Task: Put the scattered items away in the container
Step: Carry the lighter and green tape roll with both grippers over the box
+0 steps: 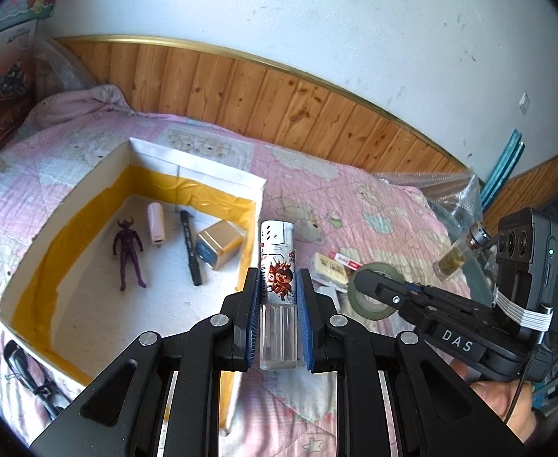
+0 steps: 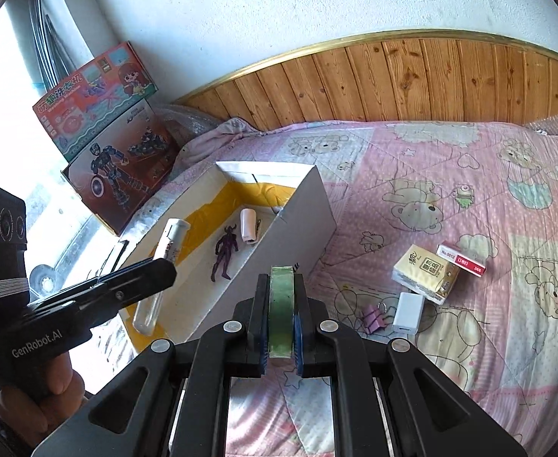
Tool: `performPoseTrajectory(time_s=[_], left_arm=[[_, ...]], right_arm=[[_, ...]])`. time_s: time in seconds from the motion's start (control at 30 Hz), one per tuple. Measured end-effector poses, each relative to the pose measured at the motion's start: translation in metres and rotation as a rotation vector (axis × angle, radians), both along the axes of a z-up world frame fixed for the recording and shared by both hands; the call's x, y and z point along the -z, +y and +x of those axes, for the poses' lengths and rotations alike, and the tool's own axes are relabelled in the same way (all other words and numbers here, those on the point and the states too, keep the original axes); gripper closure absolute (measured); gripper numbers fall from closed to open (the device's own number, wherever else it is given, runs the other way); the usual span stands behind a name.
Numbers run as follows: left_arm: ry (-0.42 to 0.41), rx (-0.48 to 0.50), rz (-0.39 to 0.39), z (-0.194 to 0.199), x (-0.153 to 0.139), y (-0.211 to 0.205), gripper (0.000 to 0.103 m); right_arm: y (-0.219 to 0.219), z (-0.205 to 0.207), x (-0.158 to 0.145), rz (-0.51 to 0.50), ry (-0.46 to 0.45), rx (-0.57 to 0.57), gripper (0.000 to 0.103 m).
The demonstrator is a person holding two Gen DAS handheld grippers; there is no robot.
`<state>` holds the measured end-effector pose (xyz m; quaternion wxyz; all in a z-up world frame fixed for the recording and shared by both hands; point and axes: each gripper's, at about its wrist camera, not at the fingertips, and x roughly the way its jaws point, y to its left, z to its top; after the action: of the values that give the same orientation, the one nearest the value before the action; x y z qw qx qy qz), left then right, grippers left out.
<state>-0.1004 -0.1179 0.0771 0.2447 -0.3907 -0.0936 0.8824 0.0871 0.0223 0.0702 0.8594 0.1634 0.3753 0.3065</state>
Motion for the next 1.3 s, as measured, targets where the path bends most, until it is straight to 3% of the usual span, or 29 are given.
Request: performPoseTrajectory(time_s=[0.17,0.27,0.43,0.73,0.9,1.03,1.17,1.23,1.3], left_arm=[[0.001,-0.037,-0.028,-0.005,0.000,-0.033,0.084],[-0.033,-0.068,-0.005,-0.011,0.006,-0.048,0.084],[-0.039,-0.086,-0.019,-0.012,0.009,-0.049,0.084],[0.055,-0.133,-0.224,-0.007,0.009,-0.026,0.084],[0.042,-0.147,-0.292,-0.006,0.003,-0.019,0.084],[-0.043,-0.116,-0.241,-0.012,0.001,-0.015,0.084],[-0.013,-0.130,-0.226,-0.018,0.011,-0.015,0.084],[-0.080,-0.145,-0.154,-0.027,0.020,-0.026,0.084],[-0.084,-0.163,-0.122,-0.033,0.020,-0.034,0.084]], right_arm=[[0.016,-0.006,-0.009,0.011,-0.028,-0.029,0.092],[0.026,-0.009,-0.012,0.010,-0.039,-0.046,0.092],[0.039,-0.012,-0.018,0.025,-0.055,-0.068,0.092],[0.062,-0.016,-0.032,0.044,-0.100,-0.104,0.092],[0.064,-0.012,-0.034,0.031,-0.128,-0.102,0.092],[0.054,-0.008,-0.033,0.051,-0.112,-0.089,0.092],[0.058,-0.006,-0.033,0.066,-0.093,-0.093,0.092],[0.065,-0.007,-0.036,0.067,-0.104,-0.103,0.092],[0.071,-0.010,-0.037,0.026,-0.131,-0.105,0.092]])
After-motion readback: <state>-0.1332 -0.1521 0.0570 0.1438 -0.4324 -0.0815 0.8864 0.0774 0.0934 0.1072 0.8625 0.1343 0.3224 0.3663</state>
